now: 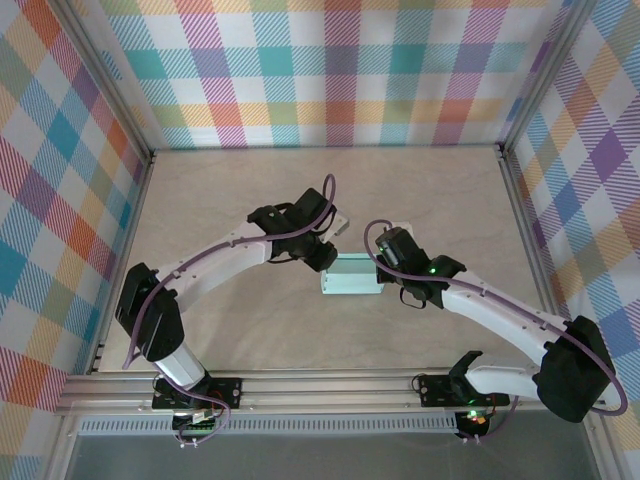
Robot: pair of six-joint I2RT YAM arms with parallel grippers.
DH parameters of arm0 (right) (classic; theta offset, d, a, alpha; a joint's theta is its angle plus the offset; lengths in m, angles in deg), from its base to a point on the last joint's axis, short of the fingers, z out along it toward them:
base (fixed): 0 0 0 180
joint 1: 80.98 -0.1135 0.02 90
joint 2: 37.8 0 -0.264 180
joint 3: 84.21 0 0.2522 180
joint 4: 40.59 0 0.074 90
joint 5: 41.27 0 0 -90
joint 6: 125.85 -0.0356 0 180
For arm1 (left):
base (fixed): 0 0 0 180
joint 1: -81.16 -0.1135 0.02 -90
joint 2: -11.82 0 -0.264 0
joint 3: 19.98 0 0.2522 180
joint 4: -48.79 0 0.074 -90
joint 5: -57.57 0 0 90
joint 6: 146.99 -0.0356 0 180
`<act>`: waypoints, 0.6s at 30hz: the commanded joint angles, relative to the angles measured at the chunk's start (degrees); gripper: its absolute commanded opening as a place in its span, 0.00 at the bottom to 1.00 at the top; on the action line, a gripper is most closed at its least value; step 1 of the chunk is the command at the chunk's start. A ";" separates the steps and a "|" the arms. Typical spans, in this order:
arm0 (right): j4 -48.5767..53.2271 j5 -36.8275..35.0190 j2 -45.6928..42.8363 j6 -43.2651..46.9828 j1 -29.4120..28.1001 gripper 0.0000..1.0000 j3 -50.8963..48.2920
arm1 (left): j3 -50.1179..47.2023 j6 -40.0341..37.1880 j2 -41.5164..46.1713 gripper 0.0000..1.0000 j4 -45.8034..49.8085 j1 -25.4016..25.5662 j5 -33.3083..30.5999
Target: Fold the paper box
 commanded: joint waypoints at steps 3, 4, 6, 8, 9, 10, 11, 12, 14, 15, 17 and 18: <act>1.88 -0.67 0.51 0.53 -0.38 0.05 0.95 | 1.85 1.23 -0.22 0.27 4.62 0.80 -3.91; 1.85 -0.70 0.59 0.64 -0.40 0.05 0.99 | 1.90 1.34 -0.40 0.26 4.97 0.79 -4.26; 1.86 -0.66 0.85 0.64 -0.38 0.04 1.03 | 2.08 1.59 -0.66 0.25 5.64 0.73 -4.63; 1.81 -0.75 0.86 0.89 -0.39 0.04 1.04 | 2.06 1.58 -0.79 0.25 5.91 0.82 -4.22; 1.88 -0.87 0.86 1.03 -0.39 0.04 1.07 | 2.07 1.52 -0.73 0.23 5.74 0.88 -3.52; 1.89 -1.00 0.86 1.07 -0.39 0.04 1.03 | 2.18 1.58 -0.68 0.20 5.80 0.85 -3.02; 2.06 -0.96 0.80 1.08 -0.39 0.04 1.07 | 2.20 1.57 -0.56 0.19 5.57 0.86 -2.59; 2.07 -0.93 0.69 1.08 -0.41 0.04 1.03 | 2.22 1.67 -0.51 0.18 5.32 0.83 -2.28; 2.11 -0.99 0.59 1.09 -0.43 0.04 0.97 | 2.20 1.74 -0.33 0.19 4.88 0.86 -1.71; 2.12 -0.93 0.55 1.00 -0.42 0.04 0.99 | 2.21 1.88 -0.20 0.23 4.61 0.85 -1.48; 2.17 -0.83 0.59 0.90 -0.38 0.04 0.92 | 2.25 2.11 0.01 0.25 4.14 0.90 -0.79; 2.15 -0.77 0.59 0.83 -0.40 0.04 0.92 | 2.20 2.12 0.10 0.25 3.87 0.85 -0.42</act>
